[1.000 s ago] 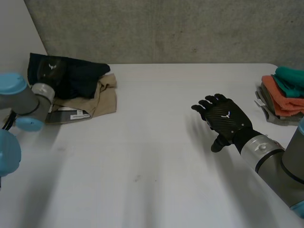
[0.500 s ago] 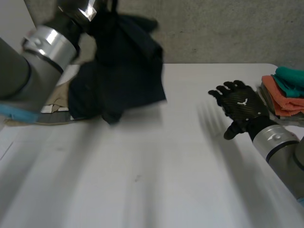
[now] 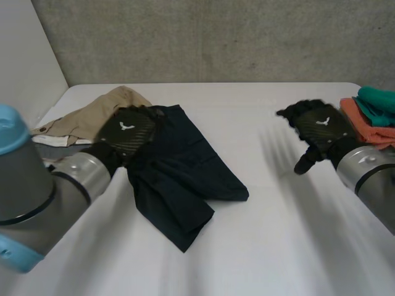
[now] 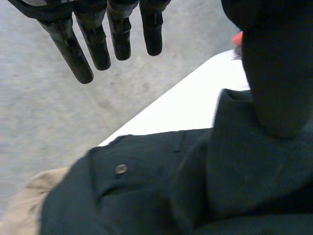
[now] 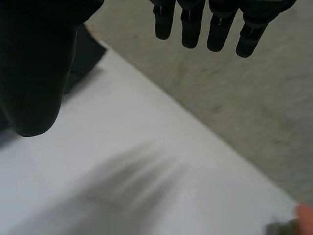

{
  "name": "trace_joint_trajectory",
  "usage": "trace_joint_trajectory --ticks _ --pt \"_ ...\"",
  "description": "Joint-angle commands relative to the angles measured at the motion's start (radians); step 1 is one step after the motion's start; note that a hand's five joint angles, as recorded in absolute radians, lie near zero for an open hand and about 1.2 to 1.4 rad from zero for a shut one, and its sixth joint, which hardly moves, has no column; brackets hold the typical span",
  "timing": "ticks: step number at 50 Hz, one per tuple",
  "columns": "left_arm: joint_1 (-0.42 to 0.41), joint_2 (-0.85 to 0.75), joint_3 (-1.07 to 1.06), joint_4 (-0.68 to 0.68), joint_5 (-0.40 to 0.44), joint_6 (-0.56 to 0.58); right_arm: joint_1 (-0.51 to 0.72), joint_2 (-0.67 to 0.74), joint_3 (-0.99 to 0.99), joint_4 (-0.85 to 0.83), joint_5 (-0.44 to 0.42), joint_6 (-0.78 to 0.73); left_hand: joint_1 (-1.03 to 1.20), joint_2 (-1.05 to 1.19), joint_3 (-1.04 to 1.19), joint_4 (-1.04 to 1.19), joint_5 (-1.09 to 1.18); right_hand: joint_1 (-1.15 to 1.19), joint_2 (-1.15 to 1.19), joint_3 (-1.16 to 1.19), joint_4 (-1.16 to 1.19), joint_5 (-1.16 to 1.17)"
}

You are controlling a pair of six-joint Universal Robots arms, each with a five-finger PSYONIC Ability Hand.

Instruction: Fold the laundry.

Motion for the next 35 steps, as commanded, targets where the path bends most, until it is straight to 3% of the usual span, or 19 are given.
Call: trace_joint_trajectory --ticks 1,6,11,18,22,25,26,29,31,34,35 --pt "-0.011 0.165 -0.126 -0.001 -0.137 -0.091 0.107 0.04 -0.028 0.09 0.02 0.158 -0.029 -0.029 -0.025 -0.024 -0.008 -0.049 -0.036 -0.035 -0.036 -0.047" --pt "-0.005 0.201 -0.197 -0.007 -0.2 -0.284 0.144 0.113 -0.02 0.062 0.021 0.21 -0.014 -0.015 -0.01 -0.01 0.006 -0.049 -0.036 -0.035 -0.036 -0.047" --pt "0.004 0.192 -0.246 -0.044 -0.194 -0.477 0.23 0.202 -0.041 -0.028 0.026 0.207 0.156 0.155 0.16 0.16 0.176 0.005 0.017 0.019 0.018 0.007" --pt "-0.003 0.071 -0.243 -0.078 -0.187 -0.548 0.288 0.312 -0.077 -0.119 0.029 0.144 0.188 0.188 0.193 0.193 0.209 0.258 0.27 0.272 0.271 0.259" --pt "-0.005 -0.005 -0.218 -0.082 -0.161 -0.551 0.302 0.359 -0.098 -0.174 0.034 0.081 0.183 0.182 0.187 0.187 0.203 0.554 0.566 0.568 0.567 0.555" --pt "-0.01 -0.097 -0.177 -0.079 -0.124 -0.576 0.319 0.382 -0.118 -0.195 0.051 0.037 0.174 0.173 0.178 0.178 0.194 0.929 0.942 0.944 0.943 0.931" --pt "-0.013 -0.147 -0.145 -0.081 -0.112 -0.6 0.325 0.386 -0.123 -0.198 0.06 0.013 0.174 0.173 0.178 0.178 0.194 1.163 1.175 1.177 1.176 1.164" --pt "-0.019 -0.213 -0.091 -0.085 -0.101 -0.651 0.325 0.388 -0.124 -0.202 0.087 -0.021 0.188 0.188 0.193 0.193 0.209 1.173 1.185 1.187 1.186 1.175" --pt "-0.04 -0.253 -0.04 -0.087 -0.098 -0.697 0.321 0.376 -0.117 -0.208 0.124 -0.047 0.483 0.483 0.488 0.488 0.504 1.173 1.185 1.187 1.186 1.175" --pt "-0.06 -0.273 0.016 -0.085 -0.111 -0.723 0.31 0.353 -0.11 -0.211 0.164 -0.055 1.107 1.107 1.112 1.112 1.128 1.173 1.185 1.187 1.186 1.175" --pt "-0.062 -0.269 0.03 -0.085 -0.113 -0.723 0.308 0.339 -0.109 -0.212 0.167 -0.057 1.11 1.109 1.114 1.114 1.131 1.173 1.185 1.187 1.186 1.175"
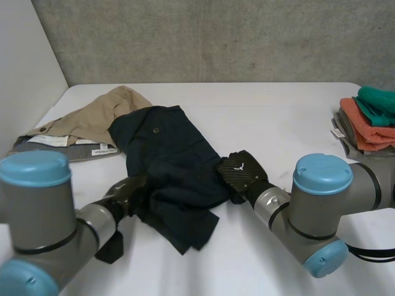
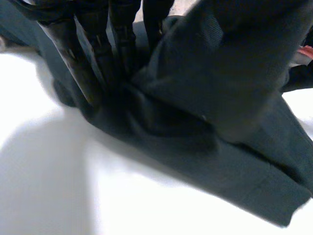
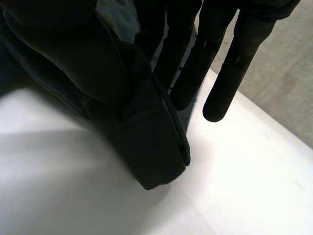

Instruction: Fold the laundry.

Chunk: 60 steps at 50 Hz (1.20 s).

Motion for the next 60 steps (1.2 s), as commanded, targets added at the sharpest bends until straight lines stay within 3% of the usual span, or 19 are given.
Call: trace_joint_trajectory --ticks 1,11,15,20,29,34,40,45,46,48,49,55,60 --pt "-0.037 -0.064 0.136 -0.002 -0.005 -0.079 -0.017 -0.065 0.015 -0.006 0.077 -0.042 0.715 0.734 0.736 0.751 0.751 0.295 0.223 0.215 0.203 0.229" --pt "-0.006 0.266 0.315 -0.066 0.004 -0.034 -0.047 -0.485 -0.023 0.017 0.068 -0.049 0.715 0.734 0.736 0.751 0.751 0.295 0.223 0.215 0.203 0.229" --pt "0.031 0.392 0.409 -0.12 0.01 0.007 -0.059 -0.583 -0.141 0.085 0.038 -0.042 0.715 0.734 0.736 0.751 0.751 0.295 0.223 0.215 0.203 0.229" --pt "0.069 0.456 0.551 -0.175 0.013 0.02 -0.063 -0.608 -0.357 0.223 0.022 -0.026 0.715 0.734 0.736 0.751 0.751 0.295 0.223 0.215 0.203 0.229" --pt "0.08 0.269 0.717 -0.192 0.059 0.024 -0.087 -0.384 -0.678 0.351 0.038 0.009 0.715 0.734 0.736 0.751 0.751 0.295 0.223 0.215 0.203 0.229" --pt "0.132 0.019 0.808 -0.166 0.061 0.055 -0.096 -0.193 -0.744 0.359 0.088 0.014 0.715 0.734 0.736 0.751 0.751 0.295 0.223 0.215 0.203 0.229" --pt "0.121 -0.236 0.923 -0.059 0.075 0.154 -0.093 -0.007 -0.766 0.34 0.152 0.012 0.715 0.734 0.736 0.751 0.751 0.295 0.223 0.215 0.203 0.229" --pt "0.098 -0.475 1.082 0.039 0.122 0.181 -0.089 0.212 -0.866 0.252 0.269 -0.014 0.715 0.734 0.736 0.751 0.751 0.295 0.223 0.215 0.203 0.229" --pt "0.097 -0.501 1.105 0.052 0.124 0.181 -0.089 0.24 -0.887 0.242 0.284 -0.023 0.46 0.479 0.48 0.496 0.496 0.023 -0.049 -0.058 -0.069 -0.043" --pt "0.091 -0.541 1.15 0.072 0.118 0.178 -0.092 0.318 -0.949 0.228 0.336 -0.069 -0.209 -0.19 -0.188 -0.173 -0.173 -0.926 -0.998 -1.007 -1.019 -0.992" --pt "0.086 -0.563 1.183 0.09 0.111 0.178 -0.092 0.335 -0.971 0.225 0.353 -0.086 -0.507 -0.487 -0.486 -0.471 -0.47 -0.926 -0.998 -1.007 -1.019 -0.992" --pt "0.083 -0.546 1.175 0.13 0.038 0.161 -0.096 0.332 -1.006 0.224 0.395 -0.144 -0.485 -0.466 -0.465 -0.449 -0.449 -0.926 -0.998 -1.007 -1.019 -0.992" --pt "0.095 -0.323 1.0 0.13 -0.036 0.173 -0.105 0.158 -0.851 0.236 0.364 -0.149 -0.462 -0.443 -0.441 -0.426 -0.426 -0.926 -0.998 -1.007 -1.019 -0.992"
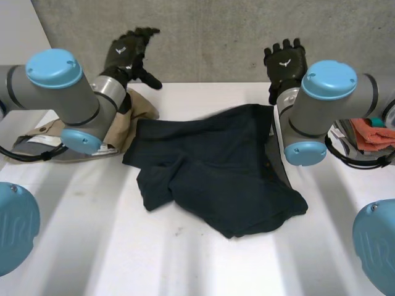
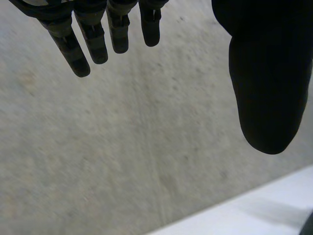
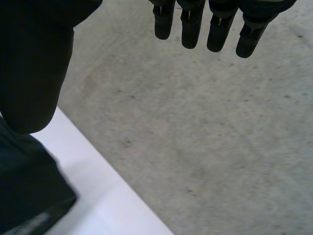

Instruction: Fold the laundry.

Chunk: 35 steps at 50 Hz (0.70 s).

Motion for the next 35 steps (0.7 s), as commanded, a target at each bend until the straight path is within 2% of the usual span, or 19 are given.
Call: trace_joint_trajectory --ticks 1,3,4,8,11,15,18,20,24,29,33,34,35 --pt "0.01 0.253 -0.213 0.009 -0.089 0.004 -0.013 -0.213 0.179 0.017 -0.039 -0.018 0.028 0.0 -0.002 0.009 -0.001 -0.048 -0.039 -0.035 -0.036 -0.048" --pt "0.007 0.32 -0.289 0.006 -0.089 0.005 -0.022 -0.282 0.26 0.018 -0.086 -0.018 0.046 0.018 0.016 0.026 0.017 -0.048 -0.039 -0.035 -0.036 -0.048" --pt "0.004 0.389 -0.366 0.003 -0.087 0.016 -0.03 -0.35 0.346 0.023 -0.146 -0.028 0.098 0.07 0.068 0.079 0.069 -0.048 -0.039 -0.035 -0.036 -0.048" --pt "-0.003 0.535 -0.579 -0.038 -0.08 0.082 -0.056 -0.498 0.551 0.072 -0.287 -0.03 0.245 0.217 0.215 0.225 0.216 -0.048 -0.039 -0.035 -0.036 -0.048" --pt "-0.008 0.601 -0.71 -0.081 -0.072 0.14 -0.073 -0.55 0.65 0.132 -0.344 -0.03 0.451 0.423 0.421 0.431 0.422 -0.048 -0.039 -0.035 -0.036 -0.048" --pt "-0.045 0.669 -0.926 -0.127 -0.049 0.26 -0.102 -0.65 0.811 0.263 -0.386 -0.033 0.481 0.453 0.451 0.461 0.451 0.135 0.144 0.148 0.147 0.135" --pt "-0.075 0.664 -1.004 -0.124 -0.046 0.309 -0.114 -0.682 0.895 0.327 -0.399 -0.039 0.451 0.423 0.421 0.432 0.422 0.197 0.206 0.21 0.208 0.197" --pt "-0.099 0.653 -1.054 -0.107 -0.046 0.349 -0.132 -0.696 0.977 0.357 -0.407 -0.068 0.302 0.274 0.272 0.282 0.273 0.22 0.23 0.234 0.232 0.221" --pt "-0.096 0.577 -1.087 -0.022 -0.046 0.367 -0.158 -0.701 1.106 0.324 -0.442 -0.137 0.228 0.2 0.198 0.208 0.199 0.22 0.23 0.234 0.232 0.221" --pt "-0.094 0.459 -1.074 0.061 -0.044 0.372 -0.18 -0.69 1.233 0.169 -0.496 -0.157 0.234 0.206 0.204 0.214 0.205 0.217 0.227 0.231 0.229 0.218" --pt "-0.096 0.387 -1.041 0.072 -0.044 0.373 -0.185 -0.664 1.301 0.023 -0.494 -0.156 0.26 0.232 0.23 0.24 0.231 0.22 0.23 0.234 0.232 0.221" --pt "-0.096 0.376 -1.035 0.072 -0.044 0.373 -0.185 -0.652 1.308 -0.003 -0.494 -0.156 0.298 0.27 0.268 0.278 0.269 0.22 0.23 0.234 0.232 0.221" --pt "-0.096 0.362 -1.026 0.072 -0.046 0.373 -0.183 -0.629 1.317 -0.044 -0.493 -0.157 0.493 0.465 0.463 0.473 0.464 0.223 0.233 0.237 0.235 0.224"
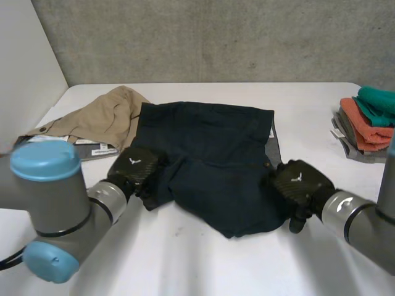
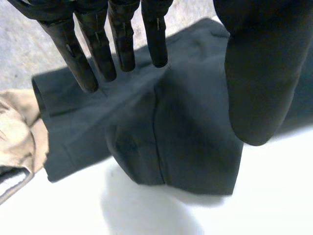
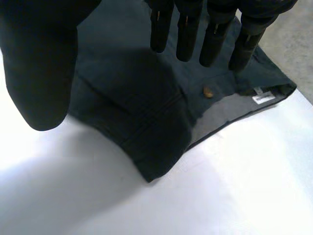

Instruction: Fold the laundry.

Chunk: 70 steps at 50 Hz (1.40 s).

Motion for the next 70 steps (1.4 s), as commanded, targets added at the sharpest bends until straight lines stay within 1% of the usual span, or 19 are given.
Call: trace_joint_trajectory --ticks 1,4,6,7,11,16,21,25,32,36,38,39,40,43,46,50,58,63,70 --pt "0.002 -0.109 0.058 0.024 -0.001 -0.004 -0.004 0.073 0.087 -0.236 -0.005 -0.001 0.427 0.429 0.427 0.441 0.448 0.095 0.112 0.093 0.094 0.08" --pt "0.001 -0.111 0.075 0.023 -0.013 -0.004 -0.002 0.084 0.085 -0.267 -0.002 -0.001 0.982 0.983 0.982 0.995 1.002 0.259 0.276 0.258 0.258 0.244" --pt "-0.001 -0.093 0.077 0.021 -0.016 -0.006 -0.004 0.084 0.085 -0.273 -0.005 0.001 0.984 0.985 0.983 0.997 1.004 0.365 0.382 0.363 0.363 0.349" --pt "-0.004 -0.059 0.077 0.021 -0.013 -0.007 -0.004 0.084 0.085 -0.276 -0.007 0.002 0.984 0.985 0.983 0.997 1.004 0.551 0.568 0.55 0.55 0.536" --pt "-0.009 0.114 0.057 0.002 -0.007 -0.024 -0.005 0.081 0.087 -0.284 -0.01 0.002 0.984 0.985 0.983 0.997 1.004 1.029 1.046 1.028 1.028 1.014" --pt "-0.009 0.222 0.073 -0.026 -0.004 -0.064 -0.016 0.079 0.076 -0.285 -0.014 0.002 0.984 0.985 0.983 0.997 1.004 1.031 1.048 1.029 1.029 1.015" --pt "0.005 0.221 0.165 -0.072 -0.004 -0.071 -0.011 0.078 0.065 -0.284 -0.008 0.004 0.984 0.985 0.983 0.997 1.004 1.031 1.048 1.029 1.029 1.015" --pt "0.021 0.097 0.28 -0.15 -0.004 -0.065 -0.004 0.064 0.03 -0.284 0.002 0.051 0.984 0.985 0.983 0.997 1.004 1.031 1.048 1.029 1.029 1.015" --pt "0.064 -0.215 0.567 -0.27 0.002 -0.065 0.003 0.081 -0.125 -0.274 0.053 0.264 0.984 0.985 0.983 0.997 1.004 1.031 1.048 1.029 1.029 1.015" --pt "0.071 -0.377 0.759 -0.24 -0.002 -0.065 0.032 0.197 -0.262 -0.268 0.168 0.364 0.712 0.713 0.712 0.725 0.732 1.031 1.048 1.029 1.029 1.015" --pt "0.071 -0.407 0.8 -0.209 -0.007 -0.067 0.061 0.237 -0.318 -0.255 0.22 0.364 0.609 0.61 0.609 0.622 0.629 1.031 1.048 1.029 1.029 1.015" --pt "0.071 -0.416 0.817 -0.19 -0.008 -0.067 0.073 0.252 -0.336 -0.245 0.238 0.361 0.515 0.517 0.515 0.529 0.535 1.031 1.048 1.029 1.029 1.015" --pt "0.07 -0.43 0.831 -0.16 -0.007 -0.071 0.097 0.278 -0.379 -0.221 0.278 0.352 0.238 0.24 0.238 0.252 0.258 1.031 1.048 1.029 1.029 1.015" --pt "0.059 -0.427 0.799 -0.131 -0.005 -0.067 0.124 0.32 -0.428 -0.172 0.323 0.331 -0.145 -0.144 -0.145 -0.132 -0.125 1.031 1.048 1.029 1.029 1.015" --pt "0.047 -0.386 0.733 -0.132 -0.002 -0.065 0.128 0.338 -0.439 -0.159 0.331 0.33 -0.149 -0.148 -0.149 -0.136 -0.129 1.031 1.048 1.029 1.029 1.015" --pt "0.022 -0.206 0.551 -0.126 -0.011 -0.062 0.135 0.348 -0.439 -0.159 0.329 0.33 -0.126 -0.124 -0.126 -0.112 -0.106 1.031 1.048 1.029 1.029 1.015" --pt "-0.038 0.082 0.142 -0.127 -0.019 -0.062 0.136 0.345 -0.436 -0.159 0.329 0.33 0.237 0.239 0.237 0.251 0.258 1.031 1.048 1.029 1.029 1.015" --pt "-0.093 0.148 -0.02 -0.114 -0.016 -0.061 0.136 0.346 -0.43 -0.159 0.329 0.33 0.399 0.401 0.399 0.413 0.42 1.031 1.048 1.029 1.029 1.015" --pt "-0.121 0.147 -0.127 -0.01 -0.03 -0.061 0.136 0.349 -0.426 -0.159 0.331 0.33 0.447 0.448 0.447 0.46 0.467 1.031 1.048 1.029 1.029 1.015"
